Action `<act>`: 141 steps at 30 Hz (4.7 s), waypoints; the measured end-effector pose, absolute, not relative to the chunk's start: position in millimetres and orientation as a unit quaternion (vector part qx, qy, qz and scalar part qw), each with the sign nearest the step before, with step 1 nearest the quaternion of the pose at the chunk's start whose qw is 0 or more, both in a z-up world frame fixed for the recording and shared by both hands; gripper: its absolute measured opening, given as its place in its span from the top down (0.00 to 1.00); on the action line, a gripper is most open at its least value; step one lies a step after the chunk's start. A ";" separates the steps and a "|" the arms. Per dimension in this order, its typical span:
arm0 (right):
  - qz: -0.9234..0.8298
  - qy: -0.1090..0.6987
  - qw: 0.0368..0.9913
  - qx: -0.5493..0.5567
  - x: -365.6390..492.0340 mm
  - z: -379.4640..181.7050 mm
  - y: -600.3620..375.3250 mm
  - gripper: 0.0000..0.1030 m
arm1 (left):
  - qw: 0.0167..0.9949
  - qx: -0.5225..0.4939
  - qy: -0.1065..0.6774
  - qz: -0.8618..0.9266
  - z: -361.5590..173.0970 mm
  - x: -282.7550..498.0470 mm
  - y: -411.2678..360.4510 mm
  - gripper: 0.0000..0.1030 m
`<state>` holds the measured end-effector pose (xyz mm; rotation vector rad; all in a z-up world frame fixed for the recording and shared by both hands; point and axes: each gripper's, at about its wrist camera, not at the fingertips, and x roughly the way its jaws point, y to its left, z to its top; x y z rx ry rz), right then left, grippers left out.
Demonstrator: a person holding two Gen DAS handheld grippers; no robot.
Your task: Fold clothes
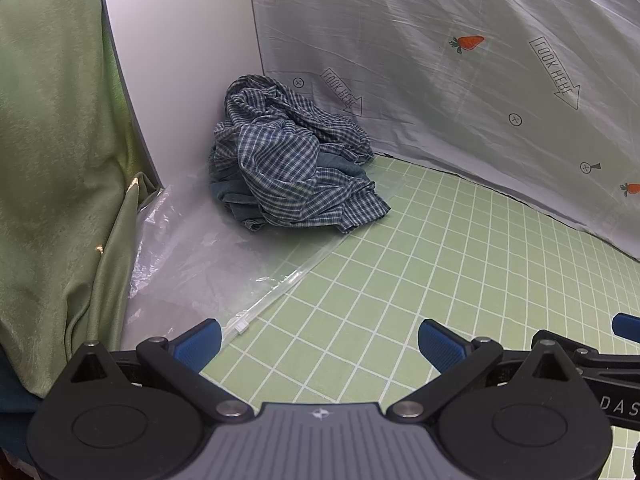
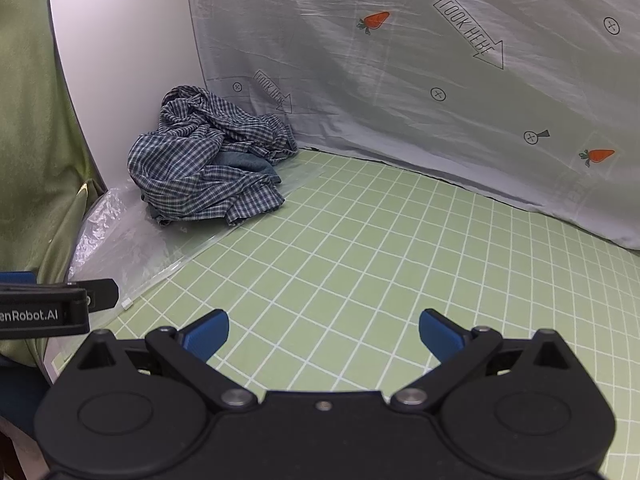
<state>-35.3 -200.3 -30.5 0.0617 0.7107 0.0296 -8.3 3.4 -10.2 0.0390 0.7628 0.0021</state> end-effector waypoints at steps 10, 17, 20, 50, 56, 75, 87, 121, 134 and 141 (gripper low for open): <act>0.013 0.347 0.937 0.032 -36.1 -29.8 -198.1 0.00 | 0.927 0.019 0.374 0.000 -7.5 -7.7 4.5 0.00; 0.011 0.350 0.936 0.036 -33.4 -28.9 -198.3 0.00 | 0.926 0.017 0.378 -0.002 -6.1 -3.8 6.0 0.00; 0.010 0.350 0.936 0.037 -31.5 -28.3 -198.8 0.00 | 0.925 0.016 0.379 -0.002 -6.2 -1.1 6.0 0.00; 0.016 0.341 0.939 0.040 176.2 -21.7 -169.7 0.02 | 0.916 -0.057 0.386 0.095 -8.1 221.8 74.1 0.00; 0.036 0.356 0.933 0.036 270.8 -42.3 -137.4 0.09 | 0.901 -0.117 0.404 0.107 -29.5 295.3 105.1 0.02; 0.153 0.377 0.906 0.115 428.4 -98.2 -70.6 0.81 | 0.876 -0.162 0.436 0.124 -84.8 361.4 124.9 0.39; 0.120 0.303 0.944 0.050 339.5 -44.6 -90.6 1.00 | 0.896 -0.145 0.413 0.070 -34.6 301.2 109.5 0.80; -0.207 0.373 0.895 0.132 -160.6 -51.8 -435.7 0.56 | 0.838 -0.045 0.530 -0.124 -69.6 -0.7 -81.0 0.80; -0.089 0.410 0.883 0.212 -89.5 -92.7 -455.8 0.79 | 0.844 -0.068 0.523 -0.093 -66.5 -16.5 -75.7 0.93; -0.175 0.303 0.925 0.153 -143.6 -34.6 -486.1 0.95 | 0.874 -0.067 0.478 -0.060 -48.4 -15.1 -64.3 0.97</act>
